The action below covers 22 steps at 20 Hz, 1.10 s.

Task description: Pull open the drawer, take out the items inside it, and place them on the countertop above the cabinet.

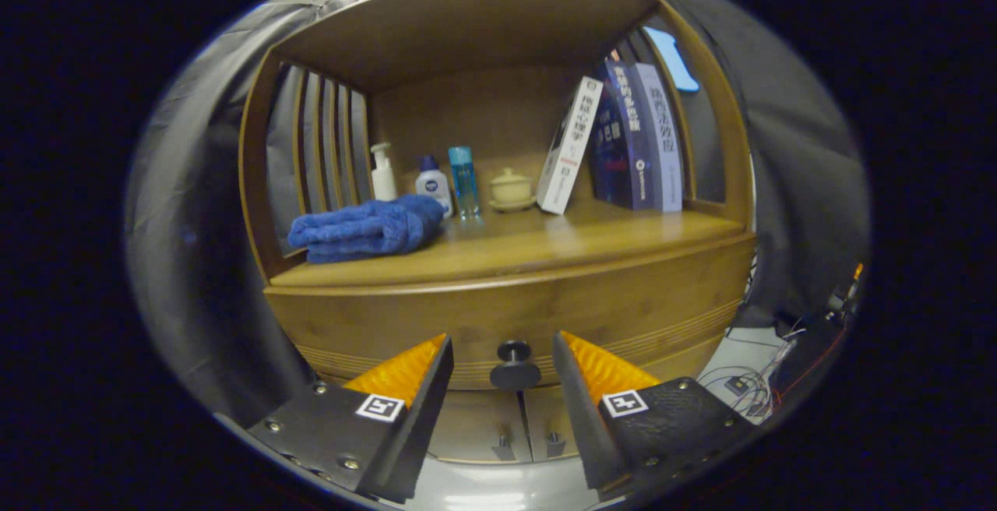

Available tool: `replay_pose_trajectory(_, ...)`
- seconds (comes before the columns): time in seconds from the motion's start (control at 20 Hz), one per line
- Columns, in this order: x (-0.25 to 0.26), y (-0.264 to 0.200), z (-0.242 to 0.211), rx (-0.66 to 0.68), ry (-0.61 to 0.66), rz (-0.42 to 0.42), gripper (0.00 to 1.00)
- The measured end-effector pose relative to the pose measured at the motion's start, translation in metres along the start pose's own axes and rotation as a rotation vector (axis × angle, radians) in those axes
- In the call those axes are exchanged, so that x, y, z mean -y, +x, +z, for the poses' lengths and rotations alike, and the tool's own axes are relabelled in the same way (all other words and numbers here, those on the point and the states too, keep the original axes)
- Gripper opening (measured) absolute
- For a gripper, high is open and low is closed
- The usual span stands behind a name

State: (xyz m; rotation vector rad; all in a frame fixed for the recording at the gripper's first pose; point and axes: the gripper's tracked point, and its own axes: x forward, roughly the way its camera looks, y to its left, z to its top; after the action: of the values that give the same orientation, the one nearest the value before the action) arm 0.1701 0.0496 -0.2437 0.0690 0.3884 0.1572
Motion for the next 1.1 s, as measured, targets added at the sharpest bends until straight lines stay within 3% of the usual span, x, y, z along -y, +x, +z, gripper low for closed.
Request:
replay_pose_trajectory(0.1, 0.012, 0.013, -0.014, -0.044, -0.020, -0.040, 0.67)
replay_pose_trajectory(0.2, 0.010, 0.023, -0.020, -0.066, -0.021, -0.028, 0.57)
replay_pose_trajectory(0.35, 0.011, 0.026, -0.021, -0.072, -0.026, -0.033, 0.59)
replay_pose_trajectory(0.45, 0.010, 0.025, -0.025, -0.071, -0.023, -0.035, 0.42)
replay_pose_trajectory(0.6, 0.011, 0.025, -0.024, -0.069, -0.021, -0.046, 0.37)
replay_pose_trajectory(0.65, 0.010, 0.024, -0.026, -0.076, -0.026, -0.050, 0.29)
replay_pose_trajectory(1.1, 0.011, -0.043, -0.043, -0.071, -0.032, -0.117, 0.29)
